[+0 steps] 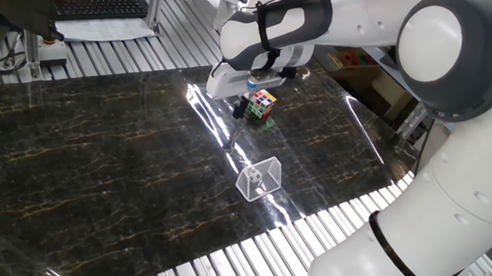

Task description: Push the soccer ball into the goal

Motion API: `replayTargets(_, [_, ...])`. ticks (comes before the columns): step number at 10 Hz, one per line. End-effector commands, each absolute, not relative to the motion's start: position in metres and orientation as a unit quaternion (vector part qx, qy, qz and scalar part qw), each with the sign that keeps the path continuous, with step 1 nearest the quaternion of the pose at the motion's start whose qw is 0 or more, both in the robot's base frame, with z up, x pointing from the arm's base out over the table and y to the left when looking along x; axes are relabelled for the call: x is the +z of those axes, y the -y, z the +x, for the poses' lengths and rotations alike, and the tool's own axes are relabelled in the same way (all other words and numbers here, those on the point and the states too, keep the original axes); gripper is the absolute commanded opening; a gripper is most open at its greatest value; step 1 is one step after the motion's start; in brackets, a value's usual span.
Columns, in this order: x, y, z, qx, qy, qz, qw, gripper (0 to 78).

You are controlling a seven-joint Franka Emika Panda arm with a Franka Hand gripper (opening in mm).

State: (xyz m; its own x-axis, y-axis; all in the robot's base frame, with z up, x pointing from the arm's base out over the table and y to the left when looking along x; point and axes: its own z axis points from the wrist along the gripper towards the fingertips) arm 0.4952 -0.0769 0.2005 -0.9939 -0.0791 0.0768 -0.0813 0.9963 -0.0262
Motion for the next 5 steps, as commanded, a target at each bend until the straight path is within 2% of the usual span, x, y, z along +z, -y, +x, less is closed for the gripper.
replayTargets(1, [0.2020,0.0773,0.4961,0.015,0.999,0.039,0.033,0.0])
replayTargets(5, [0.2026,0.0775,0.4958,0.016,0.999,0.039,0.028,0.0])
